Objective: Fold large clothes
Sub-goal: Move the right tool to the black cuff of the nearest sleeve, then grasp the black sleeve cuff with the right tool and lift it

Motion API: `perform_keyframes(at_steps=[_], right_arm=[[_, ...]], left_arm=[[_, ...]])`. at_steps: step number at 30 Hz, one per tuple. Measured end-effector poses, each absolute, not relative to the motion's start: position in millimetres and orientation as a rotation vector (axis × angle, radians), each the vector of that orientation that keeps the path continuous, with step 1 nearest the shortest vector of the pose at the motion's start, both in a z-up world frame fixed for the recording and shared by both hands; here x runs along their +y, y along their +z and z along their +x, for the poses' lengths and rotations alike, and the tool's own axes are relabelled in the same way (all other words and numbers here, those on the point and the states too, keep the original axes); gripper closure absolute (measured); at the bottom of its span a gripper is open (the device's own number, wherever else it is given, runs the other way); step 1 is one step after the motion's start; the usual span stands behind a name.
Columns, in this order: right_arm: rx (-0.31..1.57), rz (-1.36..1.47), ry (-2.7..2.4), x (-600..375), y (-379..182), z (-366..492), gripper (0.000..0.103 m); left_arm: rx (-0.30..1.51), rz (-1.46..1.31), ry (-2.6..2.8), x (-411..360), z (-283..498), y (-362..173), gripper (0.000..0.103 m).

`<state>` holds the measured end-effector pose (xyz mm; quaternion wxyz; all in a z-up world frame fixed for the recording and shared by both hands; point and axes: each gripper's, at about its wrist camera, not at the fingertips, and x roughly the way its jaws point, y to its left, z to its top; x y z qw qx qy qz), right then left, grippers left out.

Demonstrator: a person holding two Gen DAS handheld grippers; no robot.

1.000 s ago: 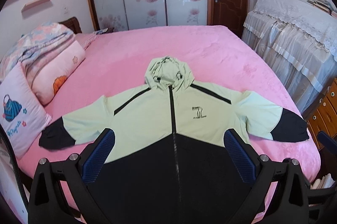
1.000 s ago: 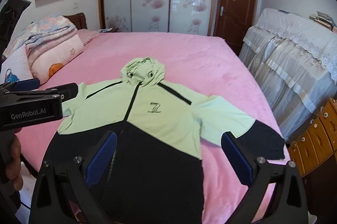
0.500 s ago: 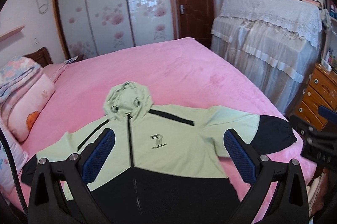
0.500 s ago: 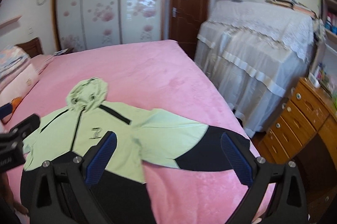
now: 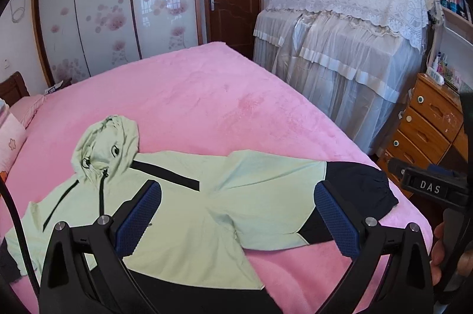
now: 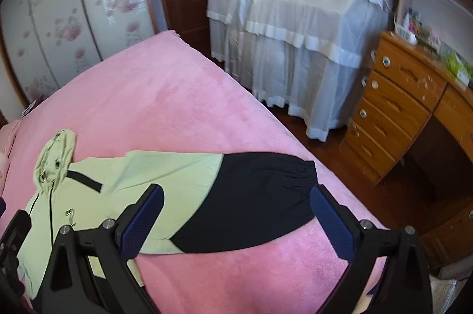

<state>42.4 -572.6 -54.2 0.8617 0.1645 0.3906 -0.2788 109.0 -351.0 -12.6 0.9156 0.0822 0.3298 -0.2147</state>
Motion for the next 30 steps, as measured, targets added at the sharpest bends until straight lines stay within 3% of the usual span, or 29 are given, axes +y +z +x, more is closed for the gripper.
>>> perform_keyframes(at_steps=[12,17,22,25,26,27,29,30], right_arm=[[1.035,0.628,-0.753,-652.6,-170.0,42.7,0.009],[1.047,0.823,-0.769,-666.1,-207.1,34.9,0.009],[1.011,0.833,-0.781,-662.7,-218.2,40.8,0.009],[0.992,0.803,-0.772,-663.2,-220.3,49.6,0.027],[0.989,0.791,-0.771,-663.4,-219.8,52.2,0.041],[0.984,0.782,-0.763,-662.2,-218.0,55.1,0.064],[0.96,0.809,-0.694,-660.6,-210.3,56.2,0.096],[0.917,0.826,-0.671,-657.0,-199.6,54.0,0.096]], left_arm=[[0.825,0.241,-0.38,-401.1,161.8,-104.5,0.001],[0.854,0.237,-0.381,-408.4,165.2,-131.4,0.001],[0.889,0.216,-0.427,-404.6,166.3,-146.5,0.001],[0.891,0.227,-0.429,-404.1,165.9,-150.0,0.001],[0.893,0.226,-0.434,-402.8,166.0,-149.9,0.001],[0.892,0.226,-0.432,-400.9,165.7,-148.5,0.001],[0.888,0.225,-0.43,-394.6,164.7,-143.4,0.001],[0.887,0.223,-0.418,-391.6,164.1,-140.8,0.001]])
